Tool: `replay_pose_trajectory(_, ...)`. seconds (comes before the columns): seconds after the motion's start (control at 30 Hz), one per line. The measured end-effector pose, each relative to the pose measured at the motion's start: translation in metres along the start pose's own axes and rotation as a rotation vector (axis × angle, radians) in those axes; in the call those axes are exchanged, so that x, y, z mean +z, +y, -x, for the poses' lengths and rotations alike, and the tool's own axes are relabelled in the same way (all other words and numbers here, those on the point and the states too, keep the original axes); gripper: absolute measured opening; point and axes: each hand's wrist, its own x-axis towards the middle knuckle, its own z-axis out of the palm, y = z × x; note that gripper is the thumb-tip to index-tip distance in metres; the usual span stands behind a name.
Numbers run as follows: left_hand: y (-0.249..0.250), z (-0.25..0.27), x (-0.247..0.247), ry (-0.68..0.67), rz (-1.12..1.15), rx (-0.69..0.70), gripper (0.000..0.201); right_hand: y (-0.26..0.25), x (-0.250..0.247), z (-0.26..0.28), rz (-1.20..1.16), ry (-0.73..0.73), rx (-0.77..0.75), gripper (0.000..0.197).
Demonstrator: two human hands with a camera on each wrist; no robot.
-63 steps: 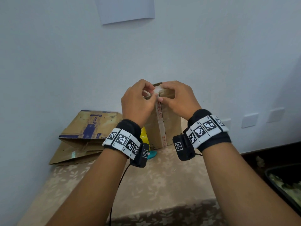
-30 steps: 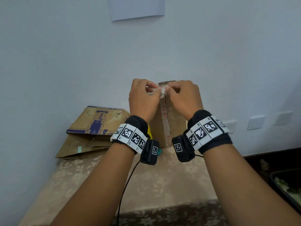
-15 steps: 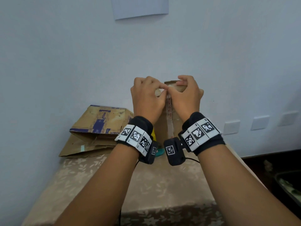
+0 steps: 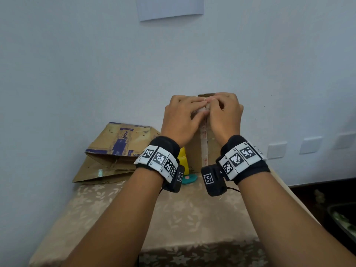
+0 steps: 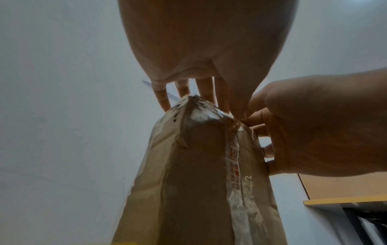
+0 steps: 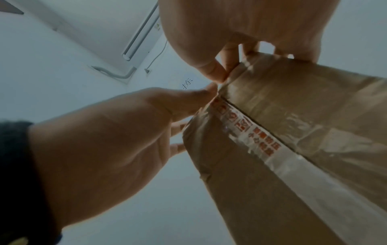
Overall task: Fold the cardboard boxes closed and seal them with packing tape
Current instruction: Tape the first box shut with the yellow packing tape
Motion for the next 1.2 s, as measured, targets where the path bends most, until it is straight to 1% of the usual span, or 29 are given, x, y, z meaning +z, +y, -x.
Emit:
replay_pose_trajectory(0.07,-0.001,0.0,0.001,-0.038,0.024,0.004,0.039,0.001,-0.001,-0.001,0.025,-0.02,-0.007,0.03)
replay_pose_trajectory(0.13,-0.002,0.0,0.001,-0.043,0.034,0.002,0.039,0.002,0.0,-0.002,0.042,-0.037,-0.007,0.032)
replay_pose_trajectory(0.23,0.0,-0.002,-0.002,-0.04,0.042,-0.044,0.037,0.004,0.002,-0.001,0.032,-0.053,-0.009,0.031)
replay_pose_trajectory(0.3,0.002,-0.003,-0.004,-0.058,0.081,-0.099,0.035,0.004,0.002,0.0,-0.017,-0.062,0.032,0.03)
replay_pose_trajectory(0.37,0.005,-0.003,-0.009,-0.054,0.173,-0.193,0.038,0.003,0.001,0.0,-0.072,-0.031,0.122,0.036)
replay_pose_trajectory(0.4,0.005,-0.003,-0.011,-0.03,0.218,-0.253,0.042,0.003,0.0,-0.002,-0.107,-0.012,0.186,0.041)
replay_pose_trajectory(0.47,0.006,-0.003,-0.017,0.011,0.253,-0.414,0.052,0.002,-0.004,-0.006,-0.197,-0.001,0.336,0.049)
replay_pose_trajectory(0.53,0.003,-0.003,-0.018,-0.042,0.263,-0.588,0.059,0.001,-0.007,-0.009,-0.28,-0.011,0.444,0.042)
replay_pose_trajectory(0.57,0.002,-0.003,-0.018,-0.075,0.302,-0.644,0.061,-0.001,-0.008,-0.009,-0.31,-0.019,0.459,0.038)
replay_pose_trajectory(0.63,0.005,-0.003,-0.019,-0.068,0.419,-0.695,0.064,-0.001,-0.009,-0.01,-0.328,-0.007,0.432,0.033)
replay_pose_trajectory(0.73,0.008,-0.006,-0.021,-0.046,0.523,-0.695,0.077,-0.005,-0.013,-0.01,-0.378,0.06,0.384,0.029)
replay_pose_trajectory(0.83,0.007,-0.005,-0.017,-0.079,0.514,-0.666,0.082,-0.003,-0.019,-0.013,-0.392,0.067,0.381,0.036)
replay_pose_trajectory(0.9,0.007,0.0,-0.012,-0.145,0.466,-0.675,0.082,-0.001,-0.022,-0.012,-0.28,0.025,0.406,0.04)
replay_pose_trajectory(0.97,0.009,0.005,-0.006,-0.253,0.377,-0.673,0.076,0.002,-0.025,-0.01,-0.101,-0.046,0.44,0.037)
replay_pose_trajectory(1.0,0.011,0.008,-0.005,-0.301,0.325,-0.657,0.073,0.003,-0.027,-0.009,-0.019,-0.086,0.459,0.042)
replay_pose_trajectory(1.03,0.011,0.009,-0.002,-0.334,0.275,-0.628,0.071,0.005,-0.029,-0.01,0.048,-0.123,0.47,0.051)
replay_pose_trajectory(1.1,0.012,0.01,0.001,-0.363,0.21,-0.582,0.071,0.005,-0.033,-0.013,0.149,-0.19,0.479,0.07)
replay_pose_trajectory(1.13,0.014,0.01,0.001,-0.367,0.193,-0.577,0.072,0.001,-0.036,-0.013,0.182,-0.218,0.481,0.069)
replay_pose_trajectory(1.17,0.016,0.009,0.0,-0.37,0.174,-0.57,0.073,0.001,-0.039,-0.015,0.201,-0.236,0.484,0.059)
replay_pose_trajectory(1.2,0.018,0.009,-0.001,-0.371,0.143,-0.566,0.073,0.003,-0.041,-0.015,0.206,-0.248,0.478,0.044)
